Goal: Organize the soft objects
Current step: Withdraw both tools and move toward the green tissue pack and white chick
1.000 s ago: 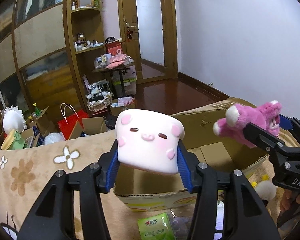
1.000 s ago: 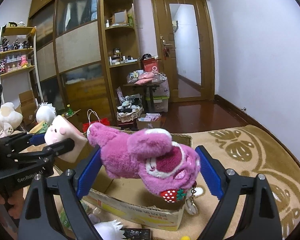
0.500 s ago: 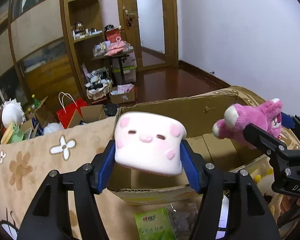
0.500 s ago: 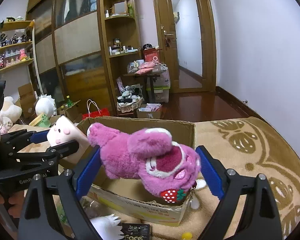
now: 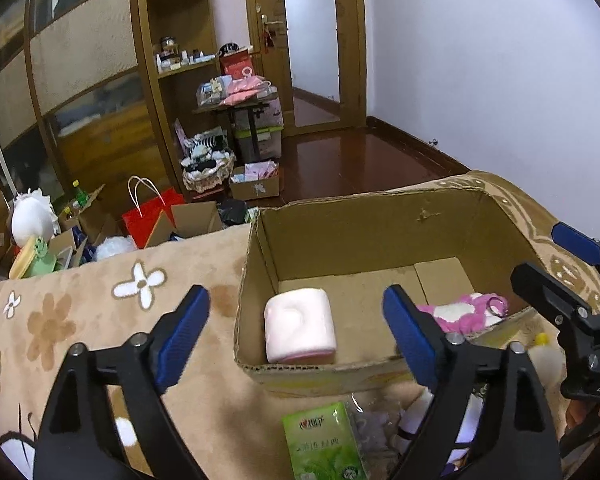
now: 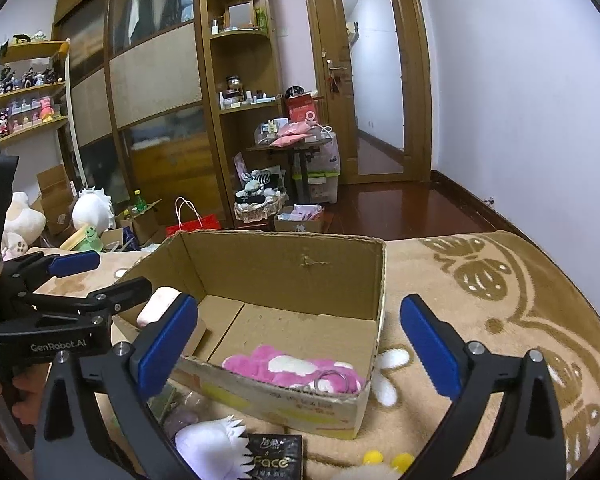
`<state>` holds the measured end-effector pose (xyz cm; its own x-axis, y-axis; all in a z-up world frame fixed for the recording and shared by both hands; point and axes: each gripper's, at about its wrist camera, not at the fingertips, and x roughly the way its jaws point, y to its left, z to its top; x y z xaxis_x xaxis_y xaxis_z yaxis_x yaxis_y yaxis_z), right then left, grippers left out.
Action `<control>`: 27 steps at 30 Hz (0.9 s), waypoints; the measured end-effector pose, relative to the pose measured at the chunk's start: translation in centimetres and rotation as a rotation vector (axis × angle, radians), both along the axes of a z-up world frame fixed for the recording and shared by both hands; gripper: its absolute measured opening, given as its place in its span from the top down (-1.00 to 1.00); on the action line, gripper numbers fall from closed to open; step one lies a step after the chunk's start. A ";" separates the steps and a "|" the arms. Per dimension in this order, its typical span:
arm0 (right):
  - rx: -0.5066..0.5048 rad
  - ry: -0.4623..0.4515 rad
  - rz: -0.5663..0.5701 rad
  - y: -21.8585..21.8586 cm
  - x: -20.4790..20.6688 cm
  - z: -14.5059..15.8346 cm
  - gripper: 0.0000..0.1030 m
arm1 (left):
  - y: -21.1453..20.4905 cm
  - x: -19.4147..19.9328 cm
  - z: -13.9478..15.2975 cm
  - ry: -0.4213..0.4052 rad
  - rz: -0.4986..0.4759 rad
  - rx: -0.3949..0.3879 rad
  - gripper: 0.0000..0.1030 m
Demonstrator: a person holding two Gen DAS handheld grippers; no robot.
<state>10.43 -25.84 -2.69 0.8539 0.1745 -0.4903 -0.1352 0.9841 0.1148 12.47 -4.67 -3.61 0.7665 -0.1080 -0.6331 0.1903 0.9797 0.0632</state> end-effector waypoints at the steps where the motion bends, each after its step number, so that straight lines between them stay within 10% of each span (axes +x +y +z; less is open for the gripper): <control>1: 0.000 -0.003 -0.002 0.0 -0.2 0.1 -1.00 | 0.1 -0.3 0.2 -0.007 0.005 -0.003 -0.83; 27: 0.047 0.116 -0.081 -2.0 -5.5 0.9 -1.00 | 2.4 -5.9 0.4 0.130 0.064 0.012 -0.89</control>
<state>4.95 -27.88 -1.79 0.8043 0.1322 -0.5793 -0.0383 0.9844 0.1715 6.59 -2.25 -3.23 0.6826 -0.0533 -0.7288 0.1352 0.9893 0.0543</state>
